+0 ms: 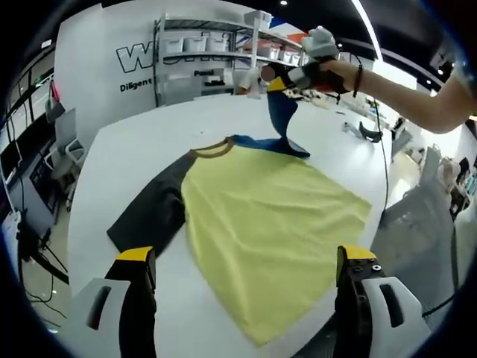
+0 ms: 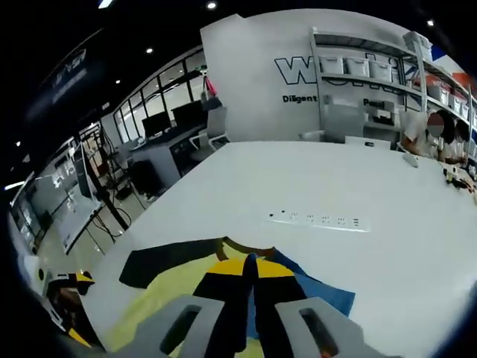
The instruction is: Fold the garment on the visible template until the final outline fits inside the template.
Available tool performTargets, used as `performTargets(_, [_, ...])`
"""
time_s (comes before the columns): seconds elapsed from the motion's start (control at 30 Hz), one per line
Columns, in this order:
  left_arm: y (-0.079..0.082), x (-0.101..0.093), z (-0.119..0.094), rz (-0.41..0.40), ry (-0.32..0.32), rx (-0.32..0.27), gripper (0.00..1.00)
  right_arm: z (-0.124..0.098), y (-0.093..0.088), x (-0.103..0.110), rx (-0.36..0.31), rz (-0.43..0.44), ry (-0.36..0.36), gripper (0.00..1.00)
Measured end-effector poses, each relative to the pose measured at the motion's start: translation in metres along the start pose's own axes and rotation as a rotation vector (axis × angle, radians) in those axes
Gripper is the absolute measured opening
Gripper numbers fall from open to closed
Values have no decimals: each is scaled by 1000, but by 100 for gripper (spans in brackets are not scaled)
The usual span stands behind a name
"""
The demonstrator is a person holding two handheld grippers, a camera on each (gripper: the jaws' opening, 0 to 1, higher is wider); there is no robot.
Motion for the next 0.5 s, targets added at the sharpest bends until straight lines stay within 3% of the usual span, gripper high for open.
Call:
performTargets(0.27, [-7,-1,2,0,-10,22,99,21,10,36,6,-31,59,0])
performTargets(0.5, [-12,-5,3,-5,-42,50,99,55,-4,72,58,35,105,0])
Point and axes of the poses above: the point that each gripper's makers call its tool centre point, and the gripper's own axes: z roughly forward along the fingers, x roughly to its left, y roughly out of its top, the point moved 2 cm from there along -z, roughly backward along the fingers, and after that the axes turned 3 degrees about x, right-handed, at the moved point
